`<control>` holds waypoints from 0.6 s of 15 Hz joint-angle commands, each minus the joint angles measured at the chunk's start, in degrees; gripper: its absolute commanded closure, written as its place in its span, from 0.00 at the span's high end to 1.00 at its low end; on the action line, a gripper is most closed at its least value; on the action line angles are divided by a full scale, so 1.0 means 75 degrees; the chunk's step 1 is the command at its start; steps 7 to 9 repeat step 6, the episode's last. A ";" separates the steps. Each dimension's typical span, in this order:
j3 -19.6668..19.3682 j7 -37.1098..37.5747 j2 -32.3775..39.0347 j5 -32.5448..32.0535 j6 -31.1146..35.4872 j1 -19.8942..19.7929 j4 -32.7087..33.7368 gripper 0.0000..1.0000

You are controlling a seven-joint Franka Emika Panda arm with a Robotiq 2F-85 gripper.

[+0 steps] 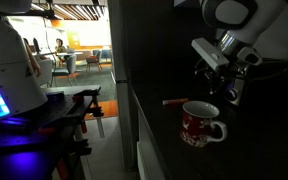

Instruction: Take the marker from the cup and put on the kitchen unit

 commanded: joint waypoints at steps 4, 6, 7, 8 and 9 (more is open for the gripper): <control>-0.0007 0.0059 -0.1345 -0.0074 0.1126 -0.0120 -0.1574 1.00; -0.0143 0.0245 -0.1702 -0.0202 0.0988 -0.0031 -0.1865 1.00; -0.0143 0.0245 -0.1702 -0.0202 0.0988 -0.0031 -0.1865 1.00; -0.0143 0.0245 -0.1702 -0.0202 0.0988 -0.0031 -0.1865 1.00; -0.0143 0.0245 -0.1702 -0.0202 0.0988 -0.0031 -0.1865 1.00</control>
